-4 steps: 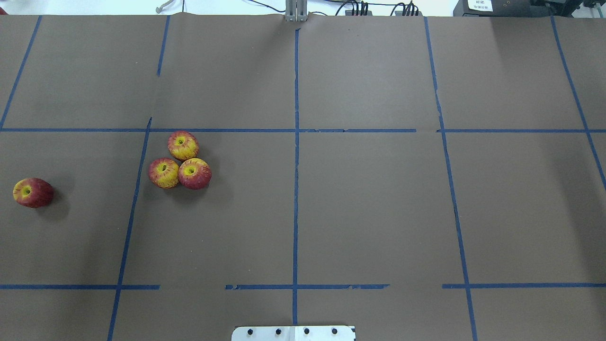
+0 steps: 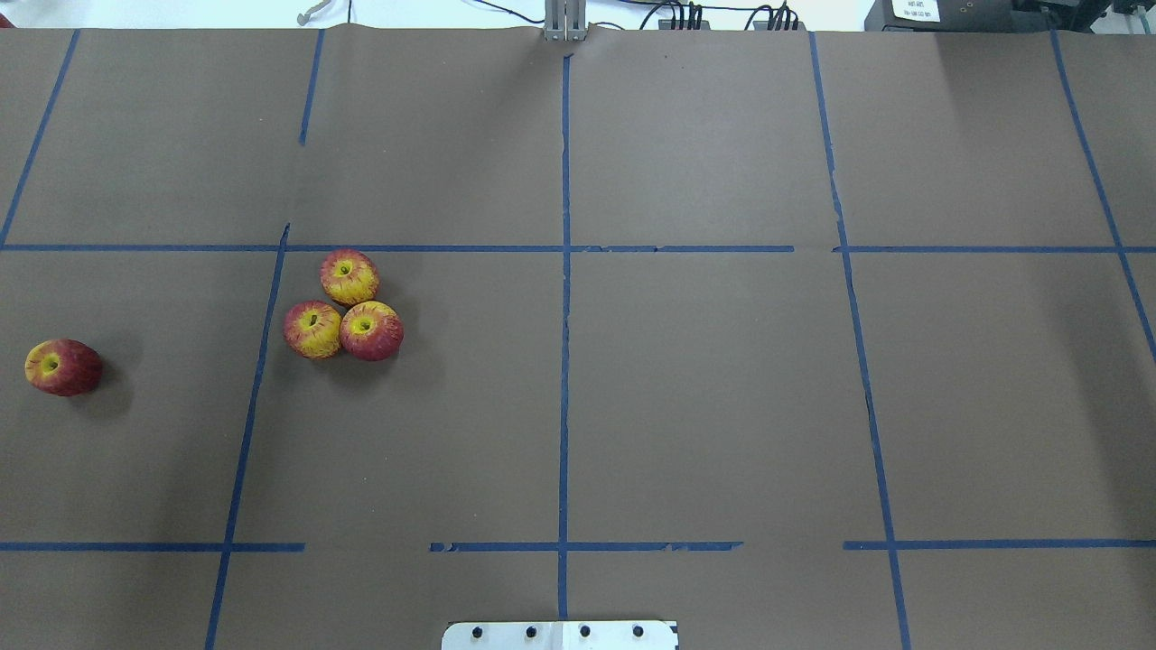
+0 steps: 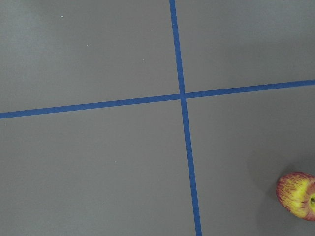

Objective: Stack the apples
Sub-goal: 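Move the left gripper down toward the lone red apple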

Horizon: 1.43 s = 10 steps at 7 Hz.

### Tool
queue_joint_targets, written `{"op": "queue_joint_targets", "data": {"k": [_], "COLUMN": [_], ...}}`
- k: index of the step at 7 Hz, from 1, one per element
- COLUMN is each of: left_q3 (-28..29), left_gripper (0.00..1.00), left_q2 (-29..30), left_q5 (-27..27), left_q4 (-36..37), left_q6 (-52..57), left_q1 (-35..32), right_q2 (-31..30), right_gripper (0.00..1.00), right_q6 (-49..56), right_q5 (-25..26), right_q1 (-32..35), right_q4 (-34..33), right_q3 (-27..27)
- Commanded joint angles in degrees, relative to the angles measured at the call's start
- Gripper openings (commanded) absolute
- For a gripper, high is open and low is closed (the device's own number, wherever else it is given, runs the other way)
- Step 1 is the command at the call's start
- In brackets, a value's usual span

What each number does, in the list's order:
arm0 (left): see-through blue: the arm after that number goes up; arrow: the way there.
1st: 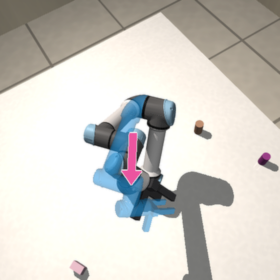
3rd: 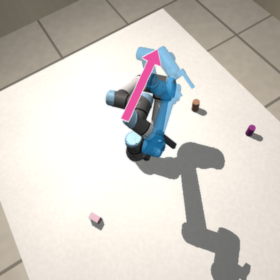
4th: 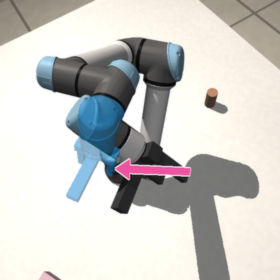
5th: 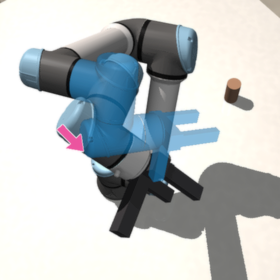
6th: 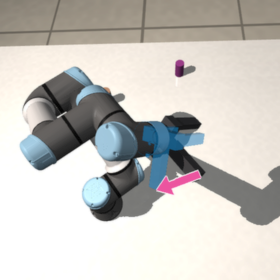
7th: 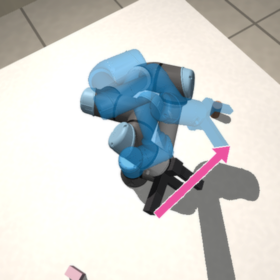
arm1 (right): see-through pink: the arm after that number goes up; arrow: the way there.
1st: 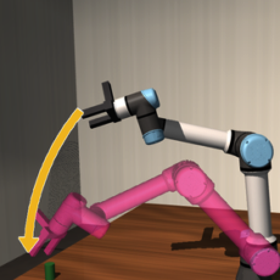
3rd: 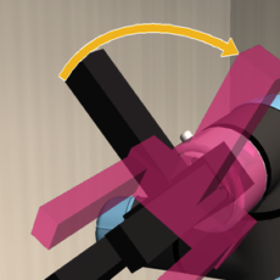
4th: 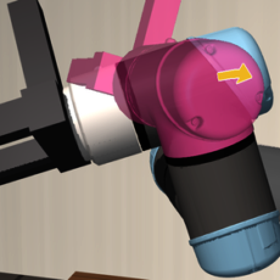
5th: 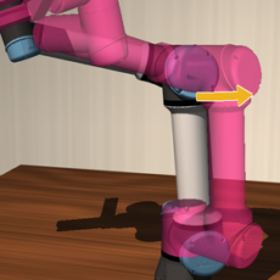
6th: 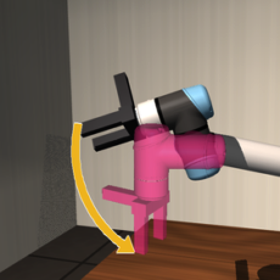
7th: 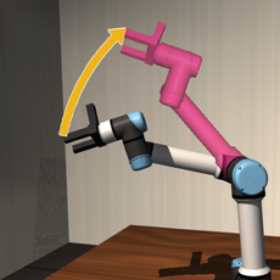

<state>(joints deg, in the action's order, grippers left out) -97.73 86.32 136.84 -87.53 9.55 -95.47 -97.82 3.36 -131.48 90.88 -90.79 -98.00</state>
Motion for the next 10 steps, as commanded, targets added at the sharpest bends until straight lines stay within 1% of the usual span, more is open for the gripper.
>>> {"op": "queue_joint_targets", "data": {"k": [1,2,3,4,5,6,7,8,9,10], "left_q3": [-0.8,-0.5,0.2,-0.4,-0.5,-0.5,-0.5,-0.6,-0.5,-0.6], "left_gripper": [1.00,1.00,1.00,1.00,1.00,1.00,1.00,1.00,1.00,1.00], "left_q2": [-1.3,-1.4,-1.0,-0.9,-1.5,-3.2,-4.0,-4.0,-4.1,-5.4], "left_q5": [0.2,1.4,2.8,2.3,-1.6,-8.5,-16.3,-16.3,-16.6,-17.0], "left_q4": [-1.0,-7.6,-10.9,-17.8,-26.4,-31.9,-35.4,-36.7,-40.0,-40.7], "left_q6": [0.6,-0.2,-7.7,-20.5,-32.9,-40.3,-43.8,-45.8,-49.9,-51.1], "left_q1": [0.1,3.2,9.7,17.5,24.0,30.8,36.3,37.9,40.3,42.5], "right_q2": [0.0,0.0,0.0,0.0,0.0,0.0,0.0,0.0,0.0,0.0], "right_gripper": [1.00,1.00,1.00,1.00,1.00,1.00,1.00,1.00,1.00,1.00], "right_q6": [0.1,0.1,0.0,0.0,0.0,0.0,0.0,0.0,0.0,0.0], "right_q5": [0.0,0.0,0.0,0.0,0.0,0.0,0.0,0.0,0.0,0.0], "right_q1": [0.0,0.0,0.0,0.0,0.0,0.0,0.0,0.0,0.0,0.0], "right_q4": [0.0,0.0,0.0,0.0,0.0,0.0,0.0,0.0,0.0,0.0], "right_q3": [0.0,0.0,0.0,0.0,0.0,0.0,0.0,0.0,0.0,0.0]}}
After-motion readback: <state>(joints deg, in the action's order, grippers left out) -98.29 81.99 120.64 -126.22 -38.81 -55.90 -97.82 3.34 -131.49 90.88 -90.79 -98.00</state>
